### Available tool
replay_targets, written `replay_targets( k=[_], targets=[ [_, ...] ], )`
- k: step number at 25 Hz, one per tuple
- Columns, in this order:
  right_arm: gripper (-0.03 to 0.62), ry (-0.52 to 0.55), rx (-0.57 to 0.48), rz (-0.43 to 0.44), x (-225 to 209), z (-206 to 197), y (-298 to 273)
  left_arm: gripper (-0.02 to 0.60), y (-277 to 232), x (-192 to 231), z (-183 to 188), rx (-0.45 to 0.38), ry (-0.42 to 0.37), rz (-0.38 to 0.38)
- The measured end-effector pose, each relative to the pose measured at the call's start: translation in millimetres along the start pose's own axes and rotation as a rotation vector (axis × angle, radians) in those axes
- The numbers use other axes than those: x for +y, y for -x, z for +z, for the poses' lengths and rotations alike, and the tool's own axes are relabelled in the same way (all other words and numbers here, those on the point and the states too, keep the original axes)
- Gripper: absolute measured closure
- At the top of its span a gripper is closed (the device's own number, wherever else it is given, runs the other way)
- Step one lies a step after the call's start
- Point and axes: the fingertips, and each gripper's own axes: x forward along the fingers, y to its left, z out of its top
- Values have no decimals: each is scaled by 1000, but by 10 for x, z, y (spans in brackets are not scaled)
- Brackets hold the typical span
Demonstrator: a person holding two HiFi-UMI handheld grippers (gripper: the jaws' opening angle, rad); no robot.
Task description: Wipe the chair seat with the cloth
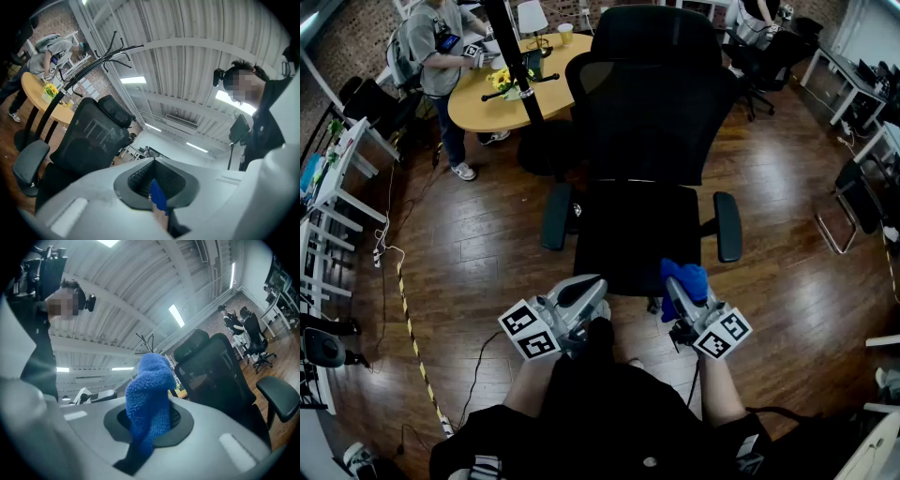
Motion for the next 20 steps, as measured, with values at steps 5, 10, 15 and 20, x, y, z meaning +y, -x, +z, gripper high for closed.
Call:
replay_targets(
  k=[5, 10, 15, 20],
  targets=[
    [559, -42, 95, -74, -679, -348, -751, 580, -161, 811, 293, -15, 40, -8],
    [559, -62, 274, -171, -1576, -768, -1522, 580, -331, 1603, 499, 2, 98, 5],
    [559, -117, 448, -255, -2461, -1562, -2129, 580, -299, 2080, 461, -13, 179, 67],
    [559, -184, 604, -259, -3140, -2541, -3066, 580, -149, 2650, 342, -25, 259, 217]
  ],
)
